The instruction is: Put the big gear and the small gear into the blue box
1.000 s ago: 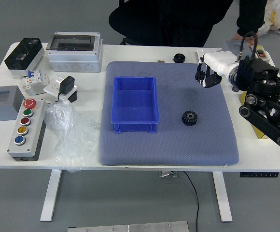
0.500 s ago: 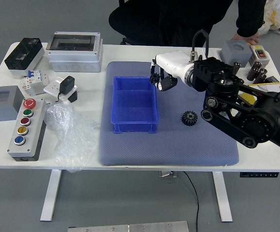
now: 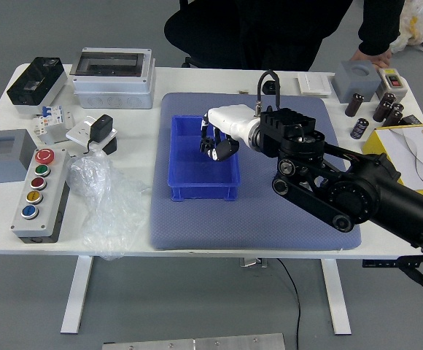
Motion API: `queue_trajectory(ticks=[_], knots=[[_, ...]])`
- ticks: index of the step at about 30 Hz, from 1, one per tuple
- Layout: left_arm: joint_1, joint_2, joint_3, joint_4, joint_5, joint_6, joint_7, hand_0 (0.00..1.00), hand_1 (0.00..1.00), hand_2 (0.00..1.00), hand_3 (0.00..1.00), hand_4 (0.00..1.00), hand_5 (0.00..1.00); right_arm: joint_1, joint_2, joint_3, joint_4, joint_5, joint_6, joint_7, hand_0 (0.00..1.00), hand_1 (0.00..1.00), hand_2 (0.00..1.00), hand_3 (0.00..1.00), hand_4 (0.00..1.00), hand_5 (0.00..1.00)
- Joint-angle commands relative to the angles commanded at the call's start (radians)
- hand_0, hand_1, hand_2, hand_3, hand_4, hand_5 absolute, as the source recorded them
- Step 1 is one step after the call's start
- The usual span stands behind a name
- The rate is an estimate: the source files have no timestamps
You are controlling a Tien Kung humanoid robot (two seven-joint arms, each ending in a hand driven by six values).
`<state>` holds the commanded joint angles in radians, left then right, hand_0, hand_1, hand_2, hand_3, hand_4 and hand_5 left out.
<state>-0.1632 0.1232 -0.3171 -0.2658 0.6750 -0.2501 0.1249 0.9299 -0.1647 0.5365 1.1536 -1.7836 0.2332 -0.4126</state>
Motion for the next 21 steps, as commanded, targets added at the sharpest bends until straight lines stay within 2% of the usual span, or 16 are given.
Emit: queue_trajectory(ticks=[2, 3, 8, 9, 14, 15, 21], knots=[[-0.001, 0.000, -0.001, 0.000, 0.001, 0.000, 0.000, 0.859, 0.827, 0.826, 0.773, 0.594, 0.374, -0.001, -0.001, 0.005, 0.000, 0.009, 0.011, -0.001, 0.438, 0.338, 0.440, 0.578, 0.509, 0.178], [-0.002, 0.000, -0.002, 0.000, 0.002, -0.001, 0.000, 0.859, 0.827, 0.826, 0.774, 0.594, 0.373, -0.002, -0.001, 0.007, 0.001, 0.013, 0.015, -0.001, 0.353, 0.417, 0.521, 0.658, 0.732, 0.358], [-0.005, 0.000, -0.004, 0.000, 0.004, -0.001, 0.000, 0.859, 0.827, 0.826, 0.774, 0.594, 0.373, -0.002, -0.003, 0.021, 0.003, 0.033, 0.036, -0.002, 0.353, 0.417, 0.521, 0.658, 0.732, 0.358], [-0.005, 0.000, -0.004, 0.000, 0.004, -0.001, 0.000, 0.859, 0.826, 0.826, 0.773, 0.594, 0.373, -0.002, -0.004, 0.023, 0.004, 0.036, 0.038, -0.002, 0.430, 0.494, 0.633, 0.828, 0.827, 0.421], [-0.005, 0.000, -0.007, 0.000, 0.003, -0.001, 0.001, 0.859, 0.826, 0.826, 0.773, 0.594, 0.373, 0.000, -0.007, 0.034, 0.009, 0.048, 0.046, -0.001, 0.430, 0.494, 0.633, 0.828, 0.827, 0.421], [-0.005, 0.000, -0.007, 0.000, 0.003, -0.001, 0.001, 0.859, 0.827, 0.825, 0.773, 0.593, 0.372, 0.000, -0.008, 0.036, 0.011, 0.050, 0.048, -0.001, 0.484, 0.534, 0.710, 0.894, 0.891, 0.493], [-0.004, 0.001, -0.017, 0.000, 0.006, -0.001, 0.001, 0.859, 0.827, 0.826, 0.773, 0.594, 0.372, 0.001, -0.035, 0.049, 0.041, 0.042, 0.054, -0.005, 0.496, 0.543, 0.722, 0.907, 0.893, 0.495]])
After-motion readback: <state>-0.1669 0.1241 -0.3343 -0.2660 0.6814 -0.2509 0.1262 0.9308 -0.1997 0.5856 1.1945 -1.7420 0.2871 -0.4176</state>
